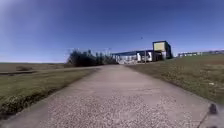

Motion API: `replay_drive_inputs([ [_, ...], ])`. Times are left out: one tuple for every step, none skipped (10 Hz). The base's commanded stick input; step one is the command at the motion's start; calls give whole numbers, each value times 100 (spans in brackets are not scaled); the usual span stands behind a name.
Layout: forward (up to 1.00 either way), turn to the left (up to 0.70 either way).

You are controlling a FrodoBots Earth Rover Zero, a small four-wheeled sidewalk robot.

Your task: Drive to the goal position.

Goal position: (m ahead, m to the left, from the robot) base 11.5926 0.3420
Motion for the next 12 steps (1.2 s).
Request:
replay_drive_inputs([
  [100, 0],
  [100, 0],
  [100, 0],
  [100, 0],
  [100, 0],
  [100, 0],
  [100, 0],
  [100, 0],
  [100, 0],
  [100, 0],
  [100, 0],
  [100, -36],
])
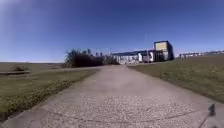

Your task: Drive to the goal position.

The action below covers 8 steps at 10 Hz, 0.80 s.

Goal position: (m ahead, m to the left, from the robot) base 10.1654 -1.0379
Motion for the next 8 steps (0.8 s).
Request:
replay_drive_inputs([
  [100, -39],
  [100, 0],
  [100, 0],
  [100, 0],
  [100, 0],
  [100, 0],
  [100, 0],
  [100, 0],
])
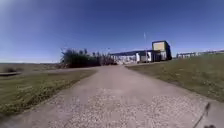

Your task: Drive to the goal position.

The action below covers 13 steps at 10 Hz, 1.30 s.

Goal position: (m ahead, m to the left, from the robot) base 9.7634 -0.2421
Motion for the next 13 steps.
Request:
replay_drive_inputs([
  [100, 0],
  [100, 0],
  [100, 0],
  [100, 0],
  [100, 0],
  [100, 0],
  [100, 0],
  [100, 0],
  [100, 0],
  [100, 0],
  [100, 0],
  [100, 0],
  [100, 0],
])
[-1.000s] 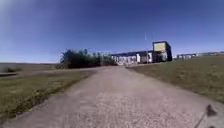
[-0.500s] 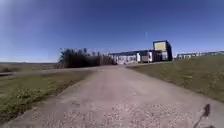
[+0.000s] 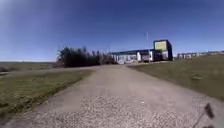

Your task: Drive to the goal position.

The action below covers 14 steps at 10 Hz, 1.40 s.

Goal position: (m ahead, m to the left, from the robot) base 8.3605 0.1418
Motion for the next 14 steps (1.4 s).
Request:
replay_drive_inputs([
  [100, 0],
  [100, 0],
  [100, 0],
  [100, 0],
  [100, 0],
  [100, 0],
  [100, 0],
  [100, 0],
  [100, 0],
  [100, 0],
  [100, 0],
  [100, 0],
  [100, 0],
  [100, 0],
])
